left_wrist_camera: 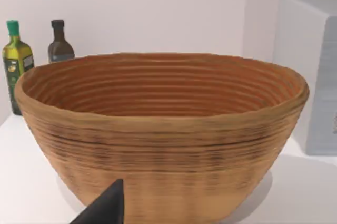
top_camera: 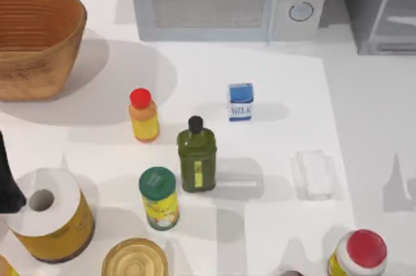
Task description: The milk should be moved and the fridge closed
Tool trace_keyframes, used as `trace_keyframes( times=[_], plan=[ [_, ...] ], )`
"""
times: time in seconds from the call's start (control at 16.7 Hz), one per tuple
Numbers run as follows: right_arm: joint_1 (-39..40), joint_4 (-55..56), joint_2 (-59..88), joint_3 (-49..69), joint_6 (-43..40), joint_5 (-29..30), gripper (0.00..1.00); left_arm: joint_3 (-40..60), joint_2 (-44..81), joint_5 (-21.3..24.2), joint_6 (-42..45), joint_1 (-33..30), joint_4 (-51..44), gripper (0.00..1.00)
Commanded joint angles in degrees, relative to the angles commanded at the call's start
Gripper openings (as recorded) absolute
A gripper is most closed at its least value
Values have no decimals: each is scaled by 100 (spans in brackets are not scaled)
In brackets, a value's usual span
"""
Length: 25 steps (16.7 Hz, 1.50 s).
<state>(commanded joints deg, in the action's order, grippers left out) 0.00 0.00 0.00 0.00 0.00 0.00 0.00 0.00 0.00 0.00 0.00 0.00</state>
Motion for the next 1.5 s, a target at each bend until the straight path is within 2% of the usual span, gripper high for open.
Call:
trace_keyframes(
  times=[0.18,0.36,0.48,0.78,1.14,1.32,1.5],
  plan=[
    [71,72,68,2,7,68,100,0,0,0,0,0,0,100],
    [590,552,563,0,23,573,100,0,0,0,0,0,0,100],
    [1204,1035,1135,-11,23,1171,100,0,0,0,0,0,0,100],
    [2969,2251,2577,-4,26,3144,100,0,0,0,0,0,0,100],
    [4775,3705,3972,78,77,4898,100,0,0,0,0,0,0,100],
    [5254,4143,4366,134,103,5286,100,0,0,0,0,0,0,100],
    [5293,4181,4401,138,104,5318,100,0,0,0,0,0,0,100]
  ],
)
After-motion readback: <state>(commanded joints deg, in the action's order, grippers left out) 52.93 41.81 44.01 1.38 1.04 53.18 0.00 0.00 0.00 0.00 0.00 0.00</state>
